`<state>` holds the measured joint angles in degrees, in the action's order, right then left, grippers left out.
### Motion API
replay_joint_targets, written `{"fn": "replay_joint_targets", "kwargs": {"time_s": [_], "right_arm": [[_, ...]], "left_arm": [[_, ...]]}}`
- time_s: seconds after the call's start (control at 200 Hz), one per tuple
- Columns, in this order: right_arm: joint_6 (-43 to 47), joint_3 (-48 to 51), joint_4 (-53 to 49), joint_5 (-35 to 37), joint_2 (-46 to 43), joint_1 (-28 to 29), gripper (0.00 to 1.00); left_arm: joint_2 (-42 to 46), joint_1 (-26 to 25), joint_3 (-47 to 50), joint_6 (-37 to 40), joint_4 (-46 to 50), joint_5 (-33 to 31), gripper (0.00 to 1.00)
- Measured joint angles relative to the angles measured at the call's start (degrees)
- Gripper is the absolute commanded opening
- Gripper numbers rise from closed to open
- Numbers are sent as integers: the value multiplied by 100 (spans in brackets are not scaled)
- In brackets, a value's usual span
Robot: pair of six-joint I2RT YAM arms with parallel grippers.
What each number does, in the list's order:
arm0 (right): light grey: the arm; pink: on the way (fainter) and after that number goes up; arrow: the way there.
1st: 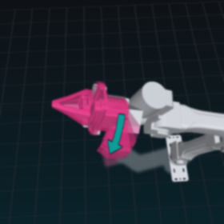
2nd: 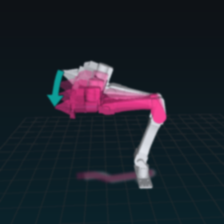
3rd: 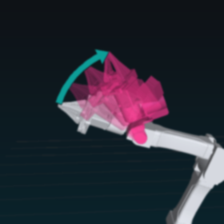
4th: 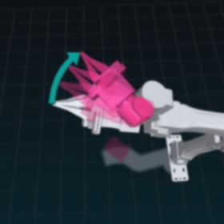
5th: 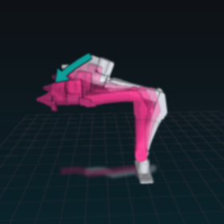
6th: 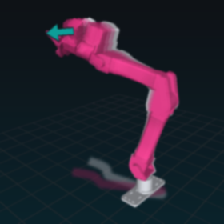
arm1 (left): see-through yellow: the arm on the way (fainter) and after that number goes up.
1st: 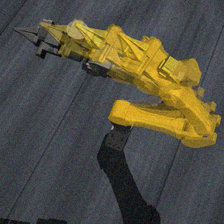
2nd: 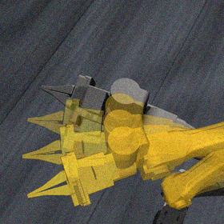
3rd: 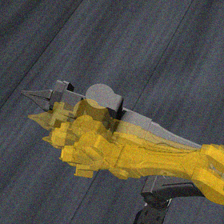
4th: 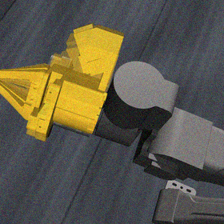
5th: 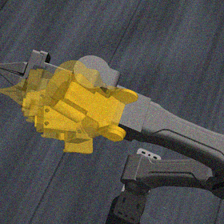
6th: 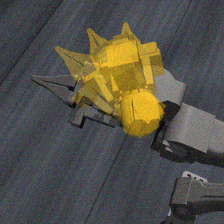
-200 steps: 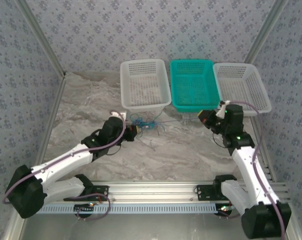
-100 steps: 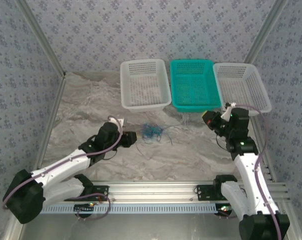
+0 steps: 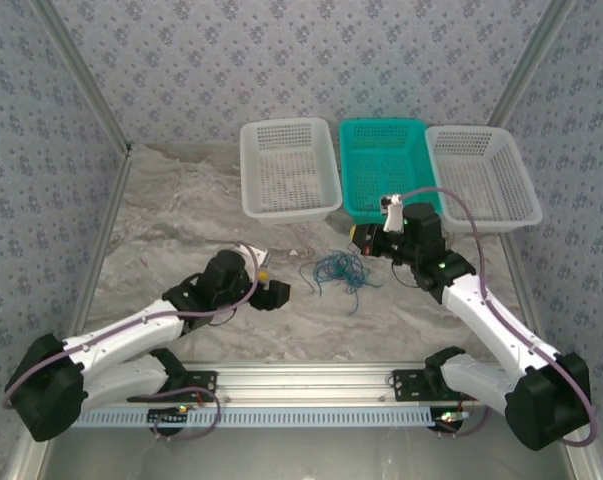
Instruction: Untangle the cables
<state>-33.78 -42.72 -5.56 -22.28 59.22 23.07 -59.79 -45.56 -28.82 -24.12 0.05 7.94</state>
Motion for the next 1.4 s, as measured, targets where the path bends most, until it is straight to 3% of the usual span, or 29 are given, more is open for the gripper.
{"fn": "replay_joint_targets", "kwargs": {"time_s": [0.17,0.445,0.495,0.62,0.685,0.845,0.944,1.249,1.399], "right_arm": [[129,-225,0,0,-142,90,0],[127,-289,-39,155,-203,184,0],[125,-289,-39,177,-203,199,0],[122,-289,-61,240,-238,221,0],[120,-289,-105,326,-295,221,0],[37,-289,-372,693,-535,127,0],[-133,-282,-621,927,-713,-275,0],[-1128,560,-1687,533,-1464,-3008,0],[-1456,826,-1989,323,-1530,-3818,0]], "left_arm": [[-1086,-37,-634,0,-87,-87,80],[-3711,-361,-2544,-1021,-306,-334,71],[-4017,-398,-2675,-1268,-385,-339,61],[-4513,-433,-2769,-1665,-439,-402,15],[-4638,-433,-2778,-1788,-420,-472,0],[-4581,-433,-2756,-2002,-216,-831,0],[-4249,-378,-2492,-2146,79,-1198,0],[-2343,343,-1281,-2549,817,-1788,0],[-1633,883,-809,-2597,1209,-1869,0]]}}
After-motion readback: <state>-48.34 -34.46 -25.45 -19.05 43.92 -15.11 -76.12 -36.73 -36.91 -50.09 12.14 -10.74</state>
